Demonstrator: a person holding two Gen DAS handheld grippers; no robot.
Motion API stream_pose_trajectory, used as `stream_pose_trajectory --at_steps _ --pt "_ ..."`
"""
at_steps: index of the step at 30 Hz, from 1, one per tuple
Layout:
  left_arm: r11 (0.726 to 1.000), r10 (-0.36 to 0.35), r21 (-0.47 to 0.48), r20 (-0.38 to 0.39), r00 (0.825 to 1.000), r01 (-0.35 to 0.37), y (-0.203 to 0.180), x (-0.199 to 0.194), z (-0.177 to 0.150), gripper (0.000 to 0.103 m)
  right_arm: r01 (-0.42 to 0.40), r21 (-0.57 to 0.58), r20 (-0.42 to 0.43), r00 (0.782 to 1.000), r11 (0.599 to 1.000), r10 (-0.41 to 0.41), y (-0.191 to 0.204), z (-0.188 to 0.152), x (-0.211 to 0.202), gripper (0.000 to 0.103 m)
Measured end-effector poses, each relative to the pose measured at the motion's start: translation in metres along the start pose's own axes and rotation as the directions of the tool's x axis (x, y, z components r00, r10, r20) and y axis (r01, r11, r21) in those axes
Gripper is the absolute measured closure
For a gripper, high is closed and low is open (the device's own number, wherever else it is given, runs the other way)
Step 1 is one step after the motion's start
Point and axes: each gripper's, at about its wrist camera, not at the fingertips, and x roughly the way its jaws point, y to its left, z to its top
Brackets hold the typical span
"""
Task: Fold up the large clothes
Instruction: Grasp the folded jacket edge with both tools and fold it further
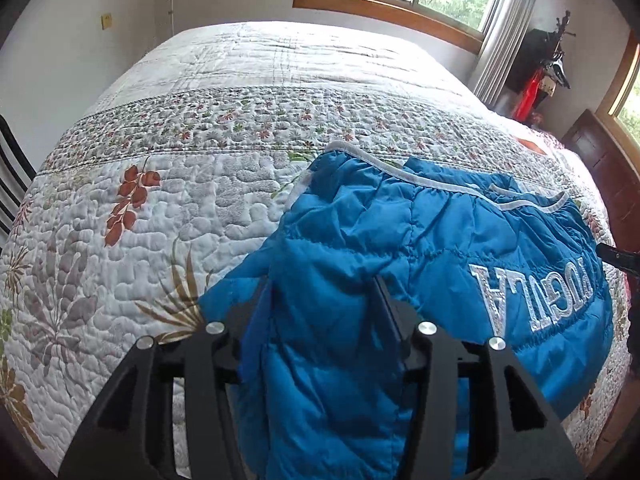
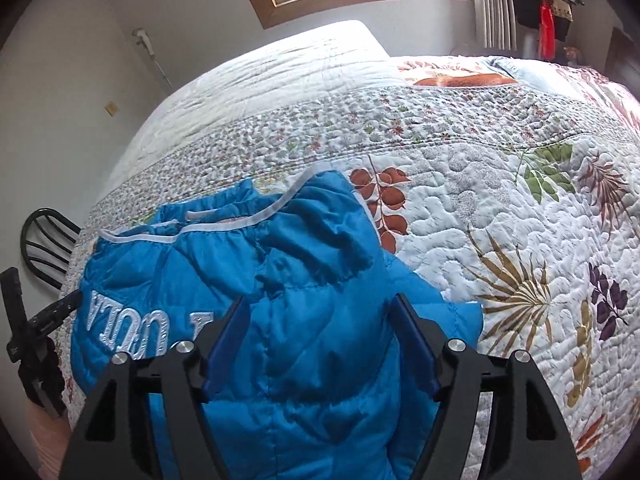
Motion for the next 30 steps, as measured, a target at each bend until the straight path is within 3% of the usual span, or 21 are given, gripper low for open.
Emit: stream_pose_trajectory --at_steps 3,4,5,6,7,8,10,14,20,24,27,30 --pt "1.0 -0.028 -0.005 -0.021 0.999 0.028 -0.002 0.01 0.008 0.053 -0.025 0.016 -0.045 0.999 1.0 0.025 -0.004 0.007 0.022 0.032" --pt "0.999 -0.031 -0.007 -0.021 0.999 0.031 -0.003 0.012 0.008 0.061 -0.019 0.013 -0.053 0.998 1.0 0.02 -0.004 0.008 0.028 0.038" --pt "0.999 -0.038 -0.004 -0.022 0.999 0.038 -0.005 0.013 0.01 0.075 -0.013 0.007 -0.058 0.998 1.0 0.014 -0.002 0.009 0.031 0.052" --pt "0.999 -0.037 0.0 -0.017 0.999 0.037 -0.006 0.013 0.011 0.081 -0.018 0.001 -0.057 0.998 1.0 0.018 -0.001 0.009 0.032 0.06" --pt "1.0 -0.031 0.003 -0.004 1.0 0.031 -0.008 0.013 0.012 0.09 -0.034 0.0 -0.05 0.998 0.999 0.034 0.001 0.009 0.032 0.075" --pt "1.0 -0.022 0.0 0.015 1.0 0.022 -0.01 0.01 0.012 0.094 -0.045 0.0 -0.039 0.998 0.999 0.045 0.002 0.01 0.029 0.083" --pt "0.999 -0.011 -0.029 0.076 0.997 0.013 -0.011 0.0 0.014 0.096 -0.052 -0.008 0.013 0.999 0.999 0.052 0.006 0.012 0.017 0.087" --pt "0.997 -0.024 -0.068 0.191 0.981 0.038 -0.008 -0.018 0.017 0.096 -0.12 0.062 0.09 0.989 0.991 0.114 -0.007 0.024 -0.002 0.089" --pt "0.998 0.044 -0.053 0.082 0.996 -0.04 -0.006 0.032 0.018 0.093 -0.115 0.136 0.002 0.993 0.984 0.115 -0.025 0.026 0.044 0.085" --pt "0.993 0.116 0.009 0.096 0.989 -0.117 -0.015 0.045 0.008 0.091 -0.16 0.167 0.008 0.987 0.973 0.161 -0.036 0.02 0.059 0.082" --pt "0.985 0.162 0.037 0.094 0.982 -0.166 -0.022 0.046 0.007 0.09 -0.124 0.153 0.005 0.992 0.98 0.124 -0.031 0.02 0.059 0.081" --pt "0.984 0.172 0.037 0.084 0.981 -0.176 -0.023 0.038 0.01 0.087 -0.059 0.13 0.009 0.998 0.99 0.058 -0.025 0.02 0.051 0.072"
